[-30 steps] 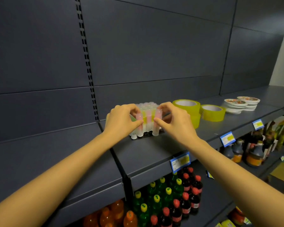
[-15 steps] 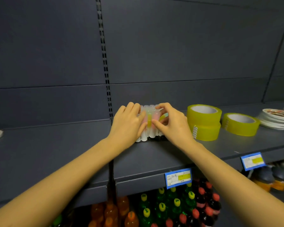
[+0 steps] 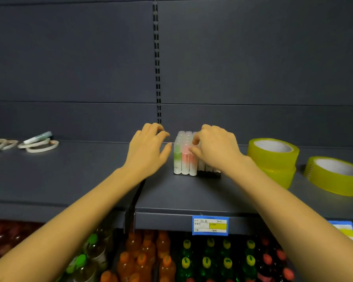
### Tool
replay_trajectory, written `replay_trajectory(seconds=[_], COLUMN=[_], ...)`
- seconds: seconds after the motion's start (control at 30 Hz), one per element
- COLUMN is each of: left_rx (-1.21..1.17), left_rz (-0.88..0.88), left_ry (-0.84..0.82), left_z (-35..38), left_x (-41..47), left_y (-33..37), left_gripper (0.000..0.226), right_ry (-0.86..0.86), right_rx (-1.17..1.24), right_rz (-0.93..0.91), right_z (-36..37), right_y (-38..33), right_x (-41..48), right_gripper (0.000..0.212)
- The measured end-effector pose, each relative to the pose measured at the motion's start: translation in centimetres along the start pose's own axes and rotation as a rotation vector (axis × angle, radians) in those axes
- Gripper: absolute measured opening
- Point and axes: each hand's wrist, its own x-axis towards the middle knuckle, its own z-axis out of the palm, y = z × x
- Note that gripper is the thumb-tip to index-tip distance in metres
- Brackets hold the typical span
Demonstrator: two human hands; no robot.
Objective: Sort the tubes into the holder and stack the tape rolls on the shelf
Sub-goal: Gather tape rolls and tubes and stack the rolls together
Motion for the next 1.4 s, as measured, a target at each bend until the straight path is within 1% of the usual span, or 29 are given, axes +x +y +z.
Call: replay_trajectory(seconds=[0.13, 0.2, 0.3, 0.37, 0.43, 0.63, 0.8, 0.93, 1.13, 1.27, 1.4], left_rx=[0.049, 0.07, 0.111, 0.162, 0.225, 0.377, 0.481, 0.51, 0.497, 0.505, 0.468], left_rz=[-0.066, -0.107, -0.18, -0.221, -0.264, -0.449, -0.547, -0.59, -0.588, -0.559, -0.569], left_ry=[-0.038, -0.049, -0.074, -0.107, -0.138, -0.259, -0.312, -0.322, -0.305, -0.327, -0.302], left_z=[-1.3, -2.3, -3.9, -4.9, -6.0, -9.7, -12.6, -14.7, -17.5, -18.8, -19.8], left_x=[-1.0, -1.9, -3.5, -4.9, -6.6, -11.7, -15.5, -18.0, -20.8, -22.6, -23.8], left_y=[-0.5, -1.1, -2.5, -3.9, -5.7, -12.0, -17.5, -22.3, -30.3, -35.6, -40.0], left_gripper=[0.034, 0.035, 0.036, 0.038, 0.039, 0.042, 0.043, 0.043, 0.04, 0.041, 0.04], right_ry=[-0.051, -0.059, -0.055, -0.033, -0.028, -0.11, -0.195, -0.219, -0.228, -0.221, -0.227], right_rx=[-0.036, -0.038, 0.115, 0.231, 0.293, 0.377, 0.414, 0.458, 0.492, 0.503, 0.511], right_rz=[-0.025, -0.063, -0.217, -0.327, -0.402, -0.549, -0.589, -0.586, -0.57, -0.56, -0.532], right_z=[-1.3, -1.3, -0.5, 0.5, 1.4, 3.2, 4.7, 5.5, 6.2, 7.0, 7.6], right_y=[-0.7, -1.7, -4.5, -6.9, -9.3, -17.1, -24.1, -30.4, -39.8, -45.9, -50.4], right_x=[1.3, 1.8, 1.9, 1.6, 1.6, 2.6, 3.7, 4.8, 6.7, 7.5, 8.4], right_gripper=[0.019, 0.027, 0.041, 0.042, 0.042, 0.044, 0.045, 0.045, 0.044, 0.043, 0.04])
